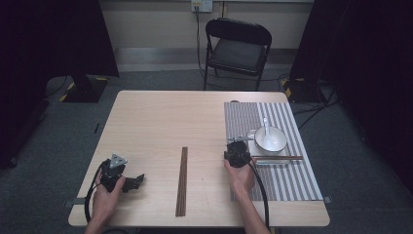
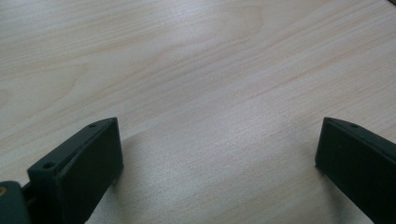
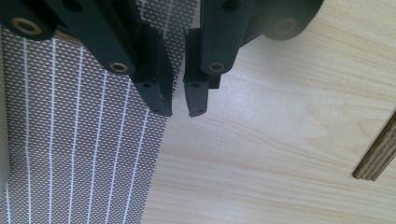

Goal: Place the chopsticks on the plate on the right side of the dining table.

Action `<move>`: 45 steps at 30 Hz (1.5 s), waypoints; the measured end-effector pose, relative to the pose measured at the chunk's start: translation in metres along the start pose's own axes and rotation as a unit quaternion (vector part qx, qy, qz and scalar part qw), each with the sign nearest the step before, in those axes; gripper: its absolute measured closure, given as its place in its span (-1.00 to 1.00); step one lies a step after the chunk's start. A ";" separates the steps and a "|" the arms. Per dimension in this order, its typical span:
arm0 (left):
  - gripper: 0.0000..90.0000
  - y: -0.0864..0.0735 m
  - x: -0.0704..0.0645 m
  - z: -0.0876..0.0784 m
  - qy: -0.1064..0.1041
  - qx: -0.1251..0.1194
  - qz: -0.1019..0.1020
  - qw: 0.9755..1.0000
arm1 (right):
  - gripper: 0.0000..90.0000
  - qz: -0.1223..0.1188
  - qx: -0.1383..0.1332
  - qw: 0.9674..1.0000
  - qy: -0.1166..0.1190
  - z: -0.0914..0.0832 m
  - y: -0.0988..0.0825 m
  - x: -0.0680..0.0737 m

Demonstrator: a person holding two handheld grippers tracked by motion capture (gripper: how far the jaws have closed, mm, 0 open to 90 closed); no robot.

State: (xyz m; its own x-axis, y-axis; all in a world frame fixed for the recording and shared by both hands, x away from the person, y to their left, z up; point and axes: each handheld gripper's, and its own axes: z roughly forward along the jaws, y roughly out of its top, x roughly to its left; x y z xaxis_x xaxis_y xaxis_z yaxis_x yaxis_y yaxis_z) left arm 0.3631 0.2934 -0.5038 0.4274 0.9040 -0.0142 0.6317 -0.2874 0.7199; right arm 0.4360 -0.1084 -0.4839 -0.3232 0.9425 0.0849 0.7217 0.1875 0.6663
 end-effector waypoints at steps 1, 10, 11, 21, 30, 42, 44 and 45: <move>-1.00 0.000 0.000 0.000 0.000 0.000 0.000 1.000 | 0.80 0.000 0.000 1.000 -0.002 0.000 0.000 0.000; -1.00 0.000 0.000 0.000 0.000 0.000 0.000 1.000 | 0.80 0.007 -0.002 1.000 -0.010 -0.002 -0.002 -0.004; -1.00 0.000 0.000 0.000 0.000 0.000 0.000 1.000 | 0.80 0.009 -0.001 1.000 -0.010 -0.002 -0.002 -0.005; -1.00 0.000 0.000 0.000 0.000 0.001 0.002 1.000 | 0.79 0.014 -0.001 1.000 -0.018 -0.003 -0.002 -0.007; -1.00 0.000 0.000 0.000 0.000 0.000 0.000 1.000 | 0.80 0.012 0.001 1.000 -0.009 -0.007 -0.007 -0.007; -1.00 0.000 0.000 0.000 0.000 0.000 0.000 1.000 | 0.79 0.005 0.001 1.000 -0.012 -0.008 -0.008 -0.008; -1.00 0.000 0.000 0.000 0.000 0.000 0.000 1.000 | 0.79 0.002 0.001 1.000 -0.009 -0.008 -0.008 -0.008; -1.00 0.000 0.000 0.000 0.000 0.000 0.000 1.000 | 0.79 0.001 0.002 1.000 -0.007 -0.009 -0.008 -0.008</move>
State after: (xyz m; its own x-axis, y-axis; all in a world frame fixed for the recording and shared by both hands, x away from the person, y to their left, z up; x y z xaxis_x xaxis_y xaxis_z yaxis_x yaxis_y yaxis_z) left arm 0.3631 0.2935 -0.5038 0.4279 0.9037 -0.0145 0.6312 -0.2874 0.7204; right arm 0.4273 -0.1198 -0.4839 -0.3127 0.9468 0.0760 0.7246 0.1861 0.6636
